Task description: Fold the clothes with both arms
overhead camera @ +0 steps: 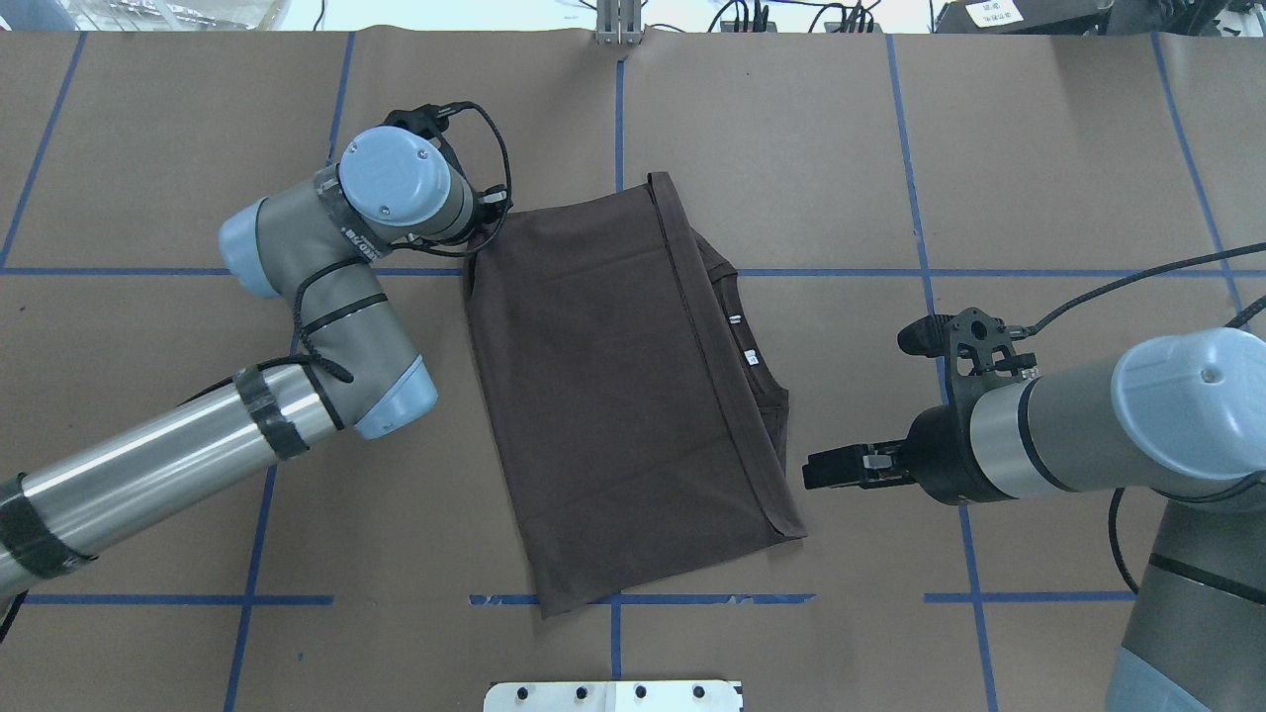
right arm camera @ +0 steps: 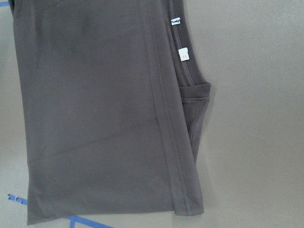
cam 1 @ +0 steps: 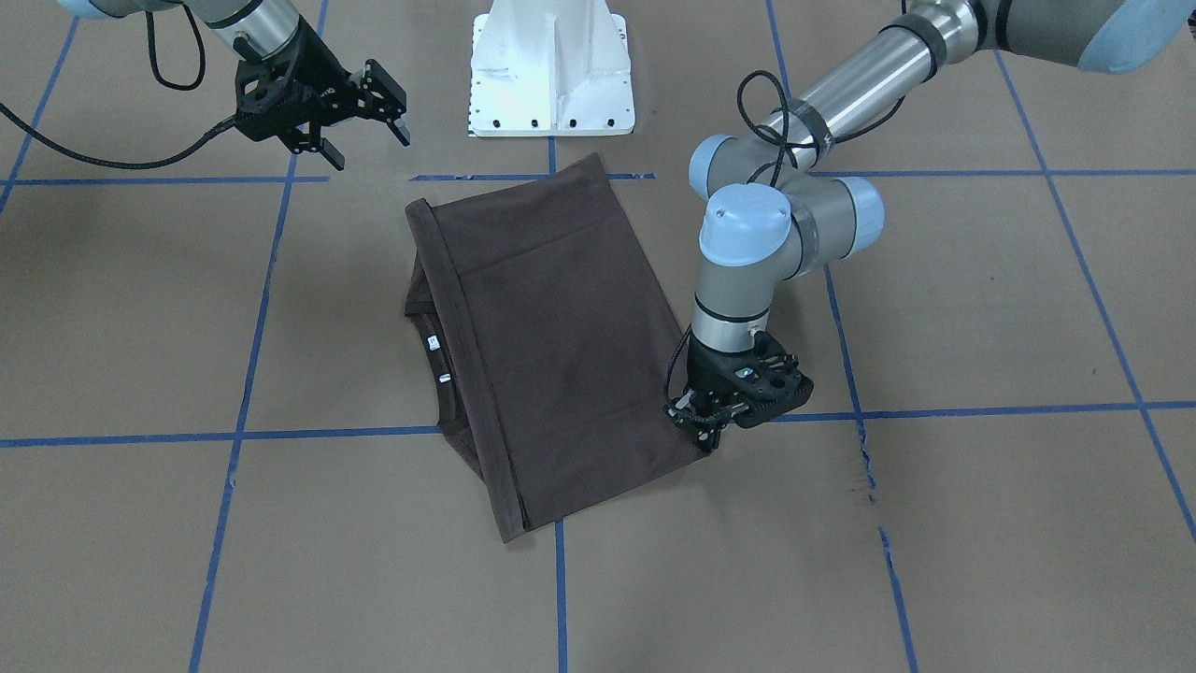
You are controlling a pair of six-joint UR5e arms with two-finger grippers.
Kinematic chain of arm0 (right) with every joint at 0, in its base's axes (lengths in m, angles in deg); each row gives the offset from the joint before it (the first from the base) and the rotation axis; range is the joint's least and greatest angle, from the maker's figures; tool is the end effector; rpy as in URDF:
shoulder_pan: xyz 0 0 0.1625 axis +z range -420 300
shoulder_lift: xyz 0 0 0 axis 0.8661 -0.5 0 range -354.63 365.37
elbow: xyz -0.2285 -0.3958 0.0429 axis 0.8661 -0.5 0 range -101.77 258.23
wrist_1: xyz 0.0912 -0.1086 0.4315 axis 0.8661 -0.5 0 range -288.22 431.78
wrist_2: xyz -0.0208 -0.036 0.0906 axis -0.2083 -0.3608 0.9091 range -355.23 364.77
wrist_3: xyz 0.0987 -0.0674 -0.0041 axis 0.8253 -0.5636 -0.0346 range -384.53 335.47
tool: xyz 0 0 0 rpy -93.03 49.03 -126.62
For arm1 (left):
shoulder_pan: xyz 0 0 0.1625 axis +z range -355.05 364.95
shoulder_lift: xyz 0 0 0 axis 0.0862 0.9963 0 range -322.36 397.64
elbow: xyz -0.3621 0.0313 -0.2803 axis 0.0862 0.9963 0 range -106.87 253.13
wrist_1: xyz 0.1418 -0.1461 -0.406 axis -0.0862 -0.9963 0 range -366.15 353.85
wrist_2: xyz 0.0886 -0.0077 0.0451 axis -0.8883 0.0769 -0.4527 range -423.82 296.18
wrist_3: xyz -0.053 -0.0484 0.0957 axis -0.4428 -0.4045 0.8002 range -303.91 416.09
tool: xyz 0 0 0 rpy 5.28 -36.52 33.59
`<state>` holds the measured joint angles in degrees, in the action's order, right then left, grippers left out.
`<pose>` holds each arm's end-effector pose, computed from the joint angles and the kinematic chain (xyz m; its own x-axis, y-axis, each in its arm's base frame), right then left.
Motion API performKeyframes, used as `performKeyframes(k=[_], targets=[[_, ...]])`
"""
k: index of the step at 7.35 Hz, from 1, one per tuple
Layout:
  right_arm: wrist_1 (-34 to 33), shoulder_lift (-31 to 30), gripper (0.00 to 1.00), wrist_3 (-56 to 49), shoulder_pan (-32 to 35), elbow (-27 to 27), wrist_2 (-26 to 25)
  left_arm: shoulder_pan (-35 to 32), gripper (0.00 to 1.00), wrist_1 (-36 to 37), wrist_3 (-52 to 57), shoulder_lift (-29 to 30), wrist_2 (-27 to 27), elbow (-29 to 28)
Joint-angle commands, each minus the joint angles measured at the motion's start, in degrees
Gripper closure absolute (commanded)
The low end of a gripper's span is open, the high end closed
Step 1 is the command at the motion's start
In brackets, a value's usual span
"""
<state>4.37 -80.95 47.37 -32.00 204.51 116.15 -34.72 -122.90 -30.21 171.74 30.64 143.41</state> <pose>-0.4056 -0.3172 0.3045 0.4340 -0.0970 0.8957 -0.0174 0.9931 0.1160 0.5907 -0.6510 0.3100 0.5200 -0.3477 -0.7802 0.5574 0.8303 0.0015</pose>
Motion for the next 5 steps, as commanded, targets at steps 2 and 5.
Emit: performKeyframes(k=[2, 5], targets=[[-0.17, 1.92, 0.0, 0.0, 0.21, -1.82, -0.12, -1.03, 1.0, -16.98, 7.88, 8.36, -4.62, -17.07], [-0.52, 2.47, 0.0, 0.0, 0.91, -2.35, -0.2, -1.2, 0.0, -19.66, 11.13, 8.11, -6.47, -18.17]])
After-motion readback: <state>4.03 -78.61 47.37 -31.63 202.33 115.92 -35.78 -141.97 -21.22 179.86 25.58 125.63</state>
